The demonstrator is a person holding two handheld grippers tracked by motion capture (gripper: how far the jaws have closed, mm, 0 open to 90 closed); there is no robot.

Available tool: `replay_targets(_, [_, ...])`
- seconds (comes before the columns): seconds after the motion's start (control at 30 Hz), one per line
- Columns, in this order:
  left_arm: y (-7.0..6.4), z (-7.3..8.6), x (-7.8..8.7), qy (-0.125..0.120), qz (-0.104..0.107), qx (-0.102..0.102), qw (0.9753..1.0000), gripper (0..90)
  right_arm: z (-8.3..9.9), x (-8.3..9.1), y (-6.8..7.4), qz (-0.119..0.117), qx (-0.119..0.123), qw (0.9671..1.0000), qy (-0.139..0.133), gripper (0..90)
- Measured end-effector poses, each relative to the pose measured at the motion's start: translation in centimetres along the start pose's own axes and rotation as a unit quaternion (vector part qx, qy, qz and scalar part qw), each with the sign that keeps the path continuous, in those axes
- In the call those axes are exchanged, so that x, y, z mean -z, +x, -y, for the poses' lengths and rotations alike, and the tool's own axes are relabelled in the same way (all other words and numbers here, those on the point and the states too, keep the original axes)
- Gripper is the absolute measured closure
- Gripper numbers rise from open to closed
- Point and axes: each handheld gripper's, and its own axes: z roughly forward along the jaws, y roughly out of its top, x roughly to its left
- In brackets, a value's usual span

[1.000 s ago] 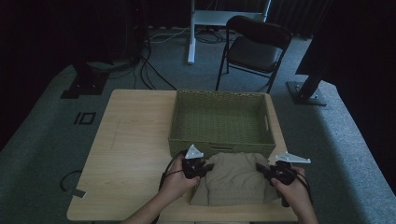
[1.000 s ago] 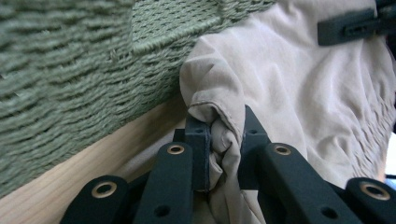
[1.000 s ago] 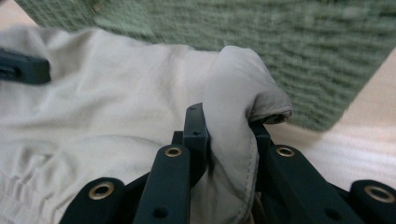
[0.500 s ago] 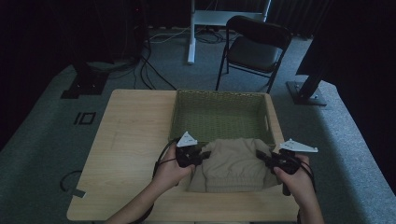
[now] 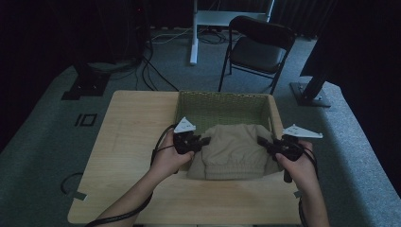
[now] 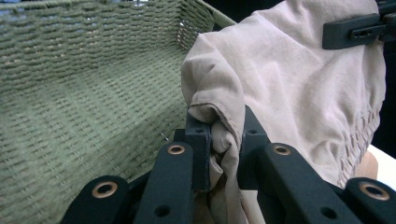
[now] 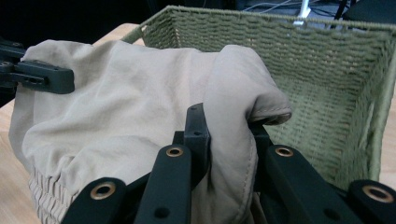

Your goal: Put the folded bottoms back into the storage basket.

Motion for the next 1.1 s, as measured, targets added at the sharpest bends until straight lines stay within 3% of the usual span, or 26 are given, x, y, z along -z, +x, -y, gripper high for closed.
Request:
replay_targets(0.53, [1.9, -4.0, 0.8, -0.037, -0.01, 0.006, 0.9992, 80.1, -3.7, -1.0, -0.5, 0.006, -0.001, 0.9992, -0.038, 77.8])
replay_targets(0.73, [3.2, -5.3, 0.2, -0.037, -0.02, 0.009, 0.9991, 80.1, -5.1, -2.0, -1.0, 0.009, -0.003, 0.9992, -0.04, 77.8])
replay_targets(0.87, [4.2, -5.8, -0.2, -0.041, -0.022, 0.022, 0.9986, 80.2, -5.7, -2.6, -1.5, 0.003, -0.011, 0.999, -0.042, 77.8])
replay_targets(1.1, [5.7, -6.8, -1.4, -0.048, -0.031, 0.022, 0.9981, 80.2, -7.2, -3.9, -2.2, 0.008, -0.02, 0.9986, -0.049, 77.9])
